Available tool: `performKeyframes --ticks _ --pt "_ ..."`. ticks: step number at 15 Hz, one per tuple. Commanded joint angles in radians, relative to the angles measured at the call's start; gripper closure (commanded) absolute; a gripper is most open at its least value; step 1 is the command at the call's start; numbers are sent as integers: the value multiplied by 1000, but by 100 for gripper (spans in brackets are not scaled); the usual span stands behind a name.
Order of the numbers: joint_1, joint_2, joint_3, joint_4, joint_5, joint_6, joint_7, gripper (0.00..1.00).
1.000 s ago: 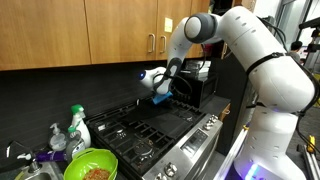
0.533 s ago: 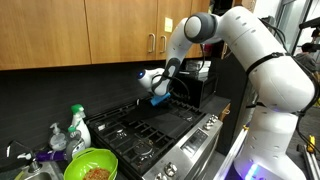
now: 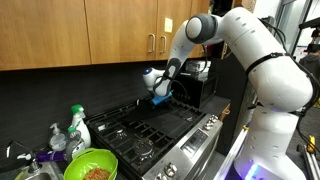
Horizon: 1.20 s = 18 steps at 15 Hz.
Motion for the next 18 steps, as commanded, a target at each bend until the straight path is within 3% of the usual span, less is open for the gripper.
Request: performKeyframes --ticks 1,3,6,18 --pt "17 -18 -39 -28 80 57 -126 25" --pt "62 4 -94 -13 119 77 -150 25" --pt "81 7 -114 -12 141 78 -154 25" --pt "89 9 -121 -12 145 78 -154 25"
